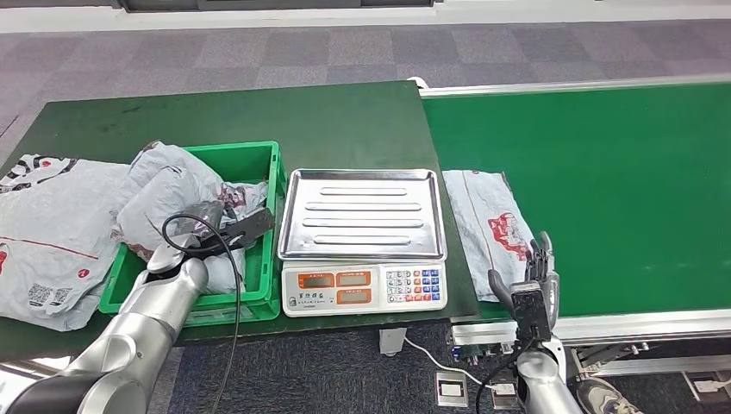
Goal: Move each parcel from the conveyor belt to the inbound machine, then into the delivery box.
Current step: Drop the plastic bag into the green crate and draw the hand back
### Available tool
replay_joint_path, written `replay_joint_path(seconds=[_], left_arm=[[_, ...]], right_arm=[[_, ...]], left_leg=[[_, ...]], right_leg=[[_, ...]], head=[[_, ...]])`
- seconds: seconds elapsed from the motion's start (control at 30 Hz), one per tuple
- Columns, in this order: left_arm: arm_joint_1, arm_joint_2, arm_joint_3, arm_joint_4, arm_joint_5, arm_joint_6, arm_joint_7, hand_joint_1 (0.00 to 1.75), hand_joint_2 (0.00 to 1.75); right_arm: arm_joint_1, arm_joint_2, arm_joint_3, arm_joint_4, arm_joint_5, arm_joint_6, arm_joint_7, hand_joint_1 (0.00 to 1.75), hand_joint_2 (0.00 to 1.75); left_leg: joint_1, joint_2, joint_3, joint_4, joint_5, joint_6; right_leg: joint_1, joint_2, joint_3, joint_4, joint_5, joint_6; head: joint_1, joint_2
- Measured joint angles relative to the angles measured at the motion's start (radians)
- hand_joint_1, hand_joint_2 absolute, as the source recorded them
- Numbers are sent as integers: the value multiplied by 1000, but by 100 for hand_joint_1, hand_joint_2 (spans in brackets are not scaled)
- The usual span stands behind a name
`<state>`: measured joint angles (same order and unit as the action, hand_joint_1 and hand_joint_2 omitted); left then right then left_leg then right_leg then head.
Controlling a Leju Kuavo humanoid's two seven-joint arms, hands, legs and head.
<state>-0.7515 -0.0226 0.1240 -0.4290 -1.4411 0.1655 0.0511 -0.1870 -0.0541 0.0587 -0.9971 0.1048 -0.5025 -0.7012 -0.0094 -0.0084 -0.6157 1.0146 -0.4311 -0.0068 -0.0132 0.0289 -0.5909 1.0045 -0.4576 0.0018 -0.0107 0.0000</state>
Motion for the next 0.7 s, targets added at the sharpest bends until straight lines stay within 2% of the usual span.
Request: replay_joint_path(seconds=[0.1,0.2,0.27,0.7], left_arm=[[-1,5,0,11,43,59,-17,0,175],[4,6,7,14,131,159,-97,0,175],[5,6,14,13,164,193,-132,0,175],[4,6,27,13,174,201,-146,0,175]], right_arm=[[-9,0,0,11,0,-2,0,0,175],[-11,0,0,17,0,-2,0,0,175],[-11,0,0,20,0,-2,0,0,175],[-14,0,0,25,0,-2,0,0,175]], left_leg=[[1,0,0,0,0,-1],[1,-1,0,0,1,-1],[1,-1,0,0,1,-1],[1,-4,0,0,1,-1]], right_leg=[[1,0,0,0,0,0],[1,-1,0,0,0,0],[1,-2,1,0,0,0],[1,-3,2,0,0,0]], head=[[0,0],[0,0],[0,0],[0,0]])
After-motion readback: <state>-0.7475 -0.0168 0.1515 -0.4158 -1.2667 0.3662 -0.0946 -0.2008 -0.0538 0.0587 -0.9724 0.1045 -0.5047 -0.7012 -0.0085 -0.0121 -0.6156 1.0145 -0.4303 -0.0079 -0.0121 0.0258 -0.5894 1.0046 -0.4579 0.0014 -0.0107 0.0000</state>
